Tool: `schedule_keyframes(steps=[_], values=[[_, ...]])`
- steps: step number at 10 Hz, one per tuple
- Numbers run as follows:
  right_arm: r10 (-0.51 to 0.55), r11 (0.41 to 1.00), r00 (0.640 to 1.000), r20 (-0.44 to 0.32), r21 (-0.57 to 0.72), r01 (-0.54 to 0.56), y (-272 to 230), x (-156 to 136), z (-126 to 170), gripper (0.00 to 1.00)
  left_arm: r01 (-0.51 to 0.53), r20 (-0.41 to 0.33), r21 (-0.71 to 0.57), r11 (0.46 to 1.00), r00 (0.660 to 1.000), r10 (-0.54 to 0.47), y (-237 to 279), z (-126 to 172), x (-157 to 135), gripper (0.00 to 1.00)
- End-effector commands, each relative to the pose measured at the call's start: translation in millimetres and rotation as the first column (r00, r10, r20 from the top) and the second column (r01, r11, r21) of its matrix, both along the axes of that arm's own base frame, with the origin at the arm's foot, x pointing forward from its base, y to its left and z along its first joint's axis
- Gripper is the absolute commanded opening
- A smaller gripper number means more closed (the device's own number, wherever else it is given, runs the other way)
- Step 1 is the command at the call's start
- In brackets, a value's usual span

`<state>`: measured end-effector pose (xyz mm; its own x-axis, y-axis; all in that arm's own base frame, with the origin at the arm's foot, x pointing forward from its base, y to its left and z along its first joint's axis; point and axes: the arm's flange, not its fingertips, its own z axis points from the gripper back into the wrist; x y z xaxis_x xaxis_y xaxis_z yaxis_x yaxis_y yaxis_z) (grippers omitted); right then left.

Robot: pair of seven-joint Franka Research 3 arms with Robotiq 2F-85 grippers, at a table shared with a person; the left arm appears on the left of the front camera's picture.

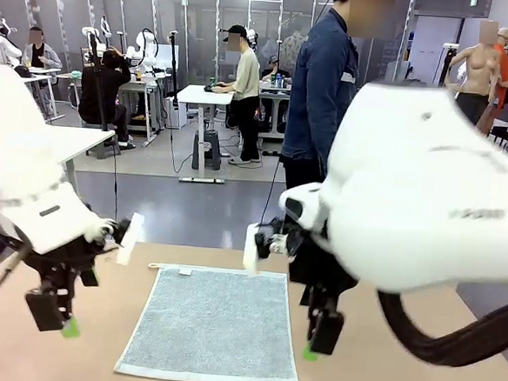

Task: Fold the towels and place them in the basket.
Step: When a person lays out a Towel with hook on the table, fold it in half twice.

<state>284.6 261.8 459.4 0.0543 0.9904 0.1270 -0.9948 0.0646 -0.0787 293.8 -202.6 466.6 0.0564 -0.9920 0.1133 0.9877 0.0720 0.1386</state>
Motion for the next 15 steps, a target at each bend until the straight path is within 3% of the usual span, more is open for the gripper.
schedule_keyframes(steps=[1,2,3,4,6,7,8,11,15], values=[[0.019,1.0,1.0,-0.005,0.006,-0.019,6,13,-29,1.0,0.008,0.002,-0.004,1.0,1.0,-0.008,-6,-37,2,1.0],[0.034,0.999,0.999,0.011,-0.027,-0.034,5,25,-47,1.0,-0.021,-0.006,-0.017,1.0,1.0,0.021,-6,-47,8,1.0],[0.078,0.997,0.997,-0.022,0.029,-0.077,3,38,-66,1.0,-0.032,-0.01,-0.004,0.999,0.999,0.032,-4,-61,16,1.0],[0.087,0.996,0.996,-0.001,0.007,-0.087,3,41,-76,1.0,-0.013,-0.038,0.008,1.0,0.999,0.013,-4,-75,19,1.0],[0.099,0.995,0.995,-0.03,0.023,-0.098,5,41,-84,1.0,-0.008,-0.074,0.006,1.0,0.997,0.008,-4,-90,22,1.0],[0.081,0.996,0.996,-0.026,0.034,-0.08,1,40,-81,1.0,-0.039,-0.04,-0.01,0.999,0.998,0.039,-2,-89,23,1.0],[0.072,0.997,0.997,-0.023,-0.007,-0.072,5,40,-82,1.0,-0.028,-0.073,0.037,0.999,0.997,0.031,-14,-73,36,1.0],[0.072,0.997,0.997,-0.023,-0.007,-0.072,5,40,-82,1.0,-0.028,-0.073,0.037,0.999,0.997,0.031,-14,-73,36,1.0],[0.048,0.999,0.999,-0.002,0.001,-0.048,18,50,-107,1.0,0.048,-0.062,0.026,0.999,0.997,-0.046,-28,-102,48,1.0]])
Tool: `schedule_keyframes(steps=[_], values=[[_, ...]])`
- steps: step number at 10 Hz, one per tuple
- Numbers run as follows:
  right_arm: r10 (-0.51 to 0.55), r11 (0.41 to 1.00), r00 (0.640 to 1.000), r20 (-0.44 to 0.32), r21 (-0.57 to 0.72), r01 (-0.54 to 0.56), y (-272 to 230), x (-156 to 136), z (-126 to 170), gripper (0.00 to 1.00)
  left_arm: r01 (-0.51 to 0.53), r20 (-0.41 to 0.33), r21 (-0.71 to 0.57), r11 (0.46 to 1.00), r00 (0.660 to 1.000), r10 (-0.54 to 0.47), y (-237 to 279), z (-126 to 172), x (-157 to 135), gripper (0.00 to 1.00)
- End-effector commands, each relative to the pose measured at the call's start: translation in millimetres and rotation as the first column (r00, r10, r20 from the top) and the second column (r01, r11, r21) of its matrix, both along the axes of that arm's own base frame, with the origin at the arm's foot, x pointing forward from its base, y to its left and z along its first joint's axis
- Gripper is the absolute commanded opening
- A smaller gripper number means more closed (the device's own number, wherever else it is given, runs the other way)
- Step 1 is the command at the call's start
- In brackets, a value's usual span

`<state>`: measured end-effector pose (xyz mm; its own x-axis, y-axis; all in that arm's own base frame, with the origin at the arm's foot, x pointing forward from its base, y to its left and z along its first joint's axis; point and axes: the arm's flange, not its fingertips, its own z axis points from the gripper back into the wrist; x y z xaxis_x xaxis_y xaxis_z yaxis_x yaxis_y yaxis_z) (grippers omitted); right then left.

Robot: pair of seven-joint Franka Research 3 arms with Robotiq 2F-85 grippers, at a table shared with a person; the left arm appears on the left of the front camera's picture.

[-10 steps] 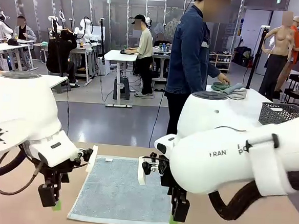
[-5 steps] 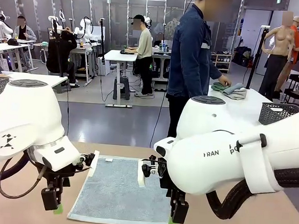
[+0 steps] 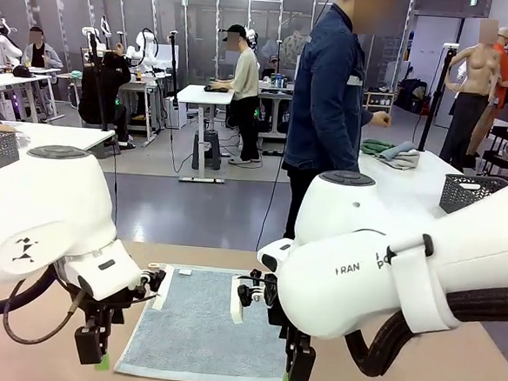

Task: Fold the towels and place them in the basket.
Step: When a person lays out a Towel with hook on the table, fold it in half twice.

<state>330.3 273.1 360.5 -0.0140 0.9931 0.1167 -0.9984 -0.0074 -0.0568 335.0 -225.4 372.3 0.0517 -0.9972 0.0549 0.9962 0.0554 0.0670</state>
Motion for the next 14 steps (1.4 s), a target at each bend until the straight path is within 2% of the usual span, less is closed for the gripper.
schedule_keyframes(steps=[1,4,7,11,14], values=[[-0.032,0.999,0.999,0.018,-0.001,0.032,10,4,-13,1.0,0.051,0.007,-0.032,0.998,0.999,-0.051,-7,-13,7,1.0],[-0.039,0.999,0.999,0.004,-0.021,0.039,18,10,-34,1.0,0.045,0.002,0.008,0.999,0.999,-0.045,-15,-39,15,1.0],[-0.035,0.999,0.999,0.001,-0.01,0.035,15,16,-51,1.0,0.072,0.029,-0.013,0.997,0.997,-0.072,-18,-61,21,1.0],[-0.019,0.999,1.0,-0.013,-0.045,0.018,8,22,-71,1.0,0.061,-0.011,-0.019,0.998,0.998,-0.061,-19,-80,33,1.0],[-0.001,0.999,1.0,-0.022,-0.037,0.0,6,28,-74,1.0,0.07,-0.027,-0.009,0.998,0.997,-0.07,-21,-88,40,1.0]])
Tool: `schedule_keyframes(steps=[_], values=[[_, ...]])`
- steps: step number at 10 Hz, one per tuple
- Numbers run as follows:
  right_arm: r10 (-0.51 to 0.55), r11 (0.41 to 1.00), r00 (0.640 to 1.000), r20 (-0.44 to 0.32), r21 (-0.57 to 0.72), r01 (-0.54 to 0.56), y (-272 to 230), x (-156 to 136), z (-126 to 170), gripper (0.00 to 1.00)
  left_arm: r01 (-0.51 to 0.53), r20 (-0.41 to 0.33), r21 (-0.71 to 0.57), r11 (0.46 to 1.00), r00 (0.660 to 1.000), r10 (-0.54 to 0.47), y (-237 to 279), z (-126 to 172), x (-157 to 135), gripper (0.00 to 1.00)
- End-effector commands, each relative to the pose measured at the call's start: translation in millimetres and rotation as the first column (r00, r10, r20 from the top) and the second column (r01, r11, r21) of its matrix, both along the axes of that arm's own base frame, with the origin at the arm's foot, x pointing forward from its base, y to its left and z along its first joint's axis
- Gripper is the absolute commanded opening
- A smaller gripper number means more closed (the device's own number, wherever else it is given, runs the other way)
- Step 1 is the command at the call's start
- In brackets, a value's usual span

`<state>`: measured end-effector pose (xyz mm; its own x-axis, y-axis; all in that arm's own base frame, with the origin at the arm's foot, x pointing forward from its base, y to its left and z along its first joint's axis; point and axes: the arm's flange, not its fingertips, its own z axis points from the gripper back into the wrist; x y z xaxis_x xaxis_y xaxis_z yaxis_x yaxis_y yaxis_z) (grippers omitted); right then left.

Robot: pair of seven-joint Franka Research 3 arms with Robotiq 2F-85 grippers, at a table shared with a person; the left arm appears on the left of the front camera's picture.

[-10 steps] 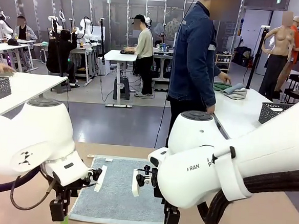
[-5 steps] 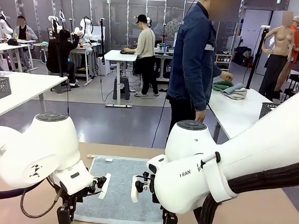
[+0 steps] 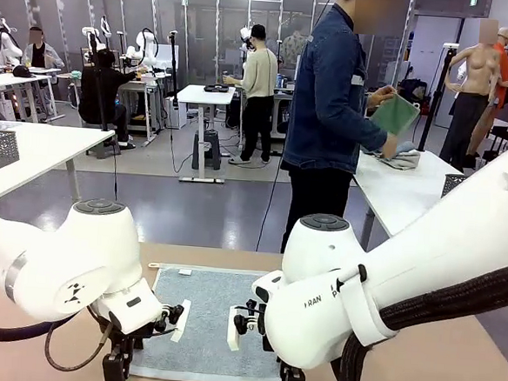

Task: Fold the towels and place them in the basket.
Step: When a person lays out a Towel with hook on the table, fold it in half twice.

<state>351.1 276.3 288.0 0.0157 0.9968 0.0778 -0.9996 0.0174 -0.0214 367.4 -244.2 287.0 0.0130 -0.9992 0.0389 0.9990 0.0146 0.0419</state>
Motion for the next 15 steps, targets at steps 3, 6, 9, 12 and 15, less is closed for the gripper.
schedule_keyframes(steps=[3,6,9,12,15], values=[[0.015,1.0,1.0,-0.006,-0.011,-0.015,3,19,-3,1.0,0.03,-0.004,-0.021,0.999,1.0,-0.03,-1,-4,10,1.0],[0.015,1.0,0.999,-0.037,0.018,-0.015,-1,26,-3,0.92,0.029,-0.021,-0.022,0.999,0.999,-0.03,-1,-2,13,0.73],[0.007,1.0,0.999,-0.046,0.002,-0.007,0,26,-3,0.02,0.033,-0.026,-0.013,0.999,0.999,-0.033,1,1,12,0.0],[-0.01,1.0,0.999,-0.052,0.004,0.011,0,27,1,0.0,0.031,-0.025,-0.009,0.999,0.999,-0.031,3,3,9,0.0],[-0.031,0.999,0.998,-0.051,0.008,0.031,0,25,13,0.0,0.04,-0.013,-0.021,0.999,0.999,-0.04,4,17,-1,0.0]])
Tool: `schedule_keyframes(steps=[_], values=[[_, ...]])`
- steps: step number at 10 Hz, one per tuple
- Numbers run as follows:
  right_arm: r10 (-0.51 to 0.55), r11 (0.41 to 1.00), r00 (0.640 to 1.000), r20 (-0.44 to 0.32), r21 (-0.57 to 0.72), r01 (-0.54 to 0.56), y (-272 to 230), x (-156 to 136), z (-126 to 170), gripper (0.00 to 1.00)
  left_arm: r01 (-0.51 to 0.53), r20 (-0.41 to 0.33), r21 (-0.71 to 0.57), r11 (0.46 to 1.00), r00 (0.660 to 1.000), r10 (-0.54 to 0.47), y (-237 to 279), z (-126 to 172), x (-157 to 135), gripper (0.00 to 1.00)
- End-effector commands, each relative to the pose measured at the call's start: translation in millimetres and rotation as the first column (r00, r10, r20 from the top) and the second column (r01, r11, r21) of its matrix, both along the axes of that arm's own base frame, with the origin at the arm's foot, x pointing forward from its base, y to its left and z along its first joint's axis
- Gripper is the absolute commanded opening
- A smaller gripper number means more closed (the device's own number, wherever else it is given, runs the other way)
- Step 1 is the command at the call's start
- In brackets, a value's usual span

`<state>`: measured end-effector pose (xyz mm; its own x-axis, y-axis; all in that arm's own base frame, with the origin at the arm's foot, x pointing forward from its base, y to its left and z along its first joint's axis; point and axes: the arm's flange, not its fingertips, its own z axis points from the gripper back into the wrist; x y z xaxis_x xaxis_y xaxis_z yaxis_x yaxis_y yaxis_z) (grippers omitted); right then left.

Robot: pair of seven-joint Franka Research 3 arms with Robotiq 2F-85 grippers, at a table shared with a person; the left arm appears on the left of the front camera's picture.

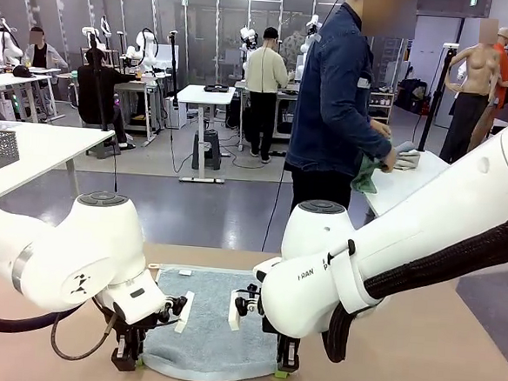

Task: Fold the towels and place them in the basket.
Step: When a person lays out a Towel with hook on the table, fold it in half twice.

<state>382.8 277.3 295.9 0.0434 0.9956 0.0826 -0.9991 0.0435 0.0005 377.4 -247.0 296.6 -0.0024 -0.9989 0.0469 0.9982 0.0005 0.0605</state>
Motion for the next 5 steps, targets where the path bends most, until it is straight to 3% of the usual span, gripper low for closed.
schedule_keyframes(steps=[1,5], values=[[-0.005,1.0,1.0,-0.027,-0.002,0.005,0,-12,13,0.0,0.026,-0.022,-0.029,0.999,0.999,-0.026,7,17,-17,0.0],[0.007,1.0,0.999,0.04,0.022,-0.008,1,-60,61,0.0,0.061,-0.018,-0.112,0.992,0.998,-0.064,15,65,-62,0.0]])
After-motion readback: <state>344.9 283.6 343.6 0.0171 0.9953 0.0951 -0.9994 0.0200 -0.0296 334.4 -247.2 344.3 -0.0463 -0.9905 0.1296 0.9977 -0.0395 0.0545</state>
